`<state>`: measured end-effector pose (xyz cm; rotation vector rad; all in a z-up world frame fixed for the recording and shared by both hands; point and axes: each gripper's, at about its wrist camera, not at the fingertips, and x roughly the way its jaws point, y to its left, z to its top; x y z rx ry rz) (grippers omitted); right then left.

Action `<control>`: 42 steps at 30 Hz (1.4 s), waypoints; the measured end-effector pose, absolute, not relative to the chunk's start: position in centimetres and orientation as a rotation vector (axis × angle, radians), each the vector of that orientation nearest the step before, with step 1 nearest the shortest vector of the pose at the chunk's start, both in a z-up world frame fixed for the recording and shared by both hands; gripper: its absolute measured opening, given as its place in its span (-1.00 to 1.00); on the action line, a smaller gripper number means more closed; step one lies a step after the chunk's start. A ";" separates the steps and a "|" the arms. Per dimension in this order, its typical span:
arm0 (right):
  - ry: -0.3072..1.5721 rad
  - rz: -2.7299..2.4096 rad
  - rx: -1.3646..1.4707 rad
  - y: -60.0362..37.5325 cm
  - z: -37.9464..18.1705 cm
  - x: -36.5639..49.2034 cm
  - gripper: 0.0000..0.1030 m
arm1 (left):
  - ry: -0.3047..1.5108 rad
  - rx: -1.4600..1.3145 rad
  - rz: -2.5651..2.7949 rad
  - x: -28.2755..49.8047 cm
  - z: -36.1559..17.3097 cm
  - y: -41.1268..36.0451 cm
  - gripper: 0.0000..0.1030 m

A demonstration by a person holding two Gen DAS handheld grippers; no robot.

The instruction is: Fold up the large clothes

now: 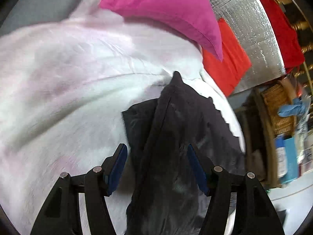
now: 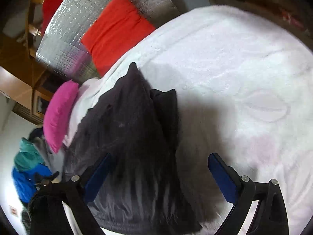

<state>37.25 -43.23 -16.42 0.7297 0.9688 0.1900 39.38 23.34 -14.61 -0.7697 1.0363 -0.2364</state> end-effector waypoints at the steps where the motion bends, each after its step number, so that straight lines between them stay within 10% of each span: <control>1: 0.971 0.211 0.744 -43.0 -16.7 37.7 0.93 | 1.044 -0.775 -0.245 39.8 -14.8 23.3 0.26; 8: 1.014 0.270 0.751 -42.5 -17.8 39.7 0.86 | 1.138 -0.795 -0.282 41.6 -17.3 22.6 0.27; 12: 1.021 0.333 0.750 -42.3 -17.4 40.1 0.32 | 1.134 -0.838 -0.330 41.5 -17.3 23.0 0.30; 21: 1.058 0.360 0.733 -41.3 -18.5 40.9 0.34 | 1.142 -0.706 -0.369 42.1 -16.8 20.8 0.55; 23: 1.072 0.391 0.726 -40.7 -18.3 41.2 -0.03 | 1.144 -0.632 -0.351 42.0 -16.4 19.9 0.45; 25: 1.077 0.392 0.702 -40.2 -17.8 41.4 -0.19 | 1.157 -0.578 -0.357 42.0 -16.4 19.1 -0.11; 37: 1.074 0.394 0.733 -40.6 -19.0 41.4 0.10 | 1.143 -0.557 -0.334 42.2 -16.9 18.4 0.05; 42: 1.120 0.377 0.652 -39.2 -17.2 41.7 -0.48 | 1.149 -0.552 -0.314 42.3 -16.4 17.9 -0.47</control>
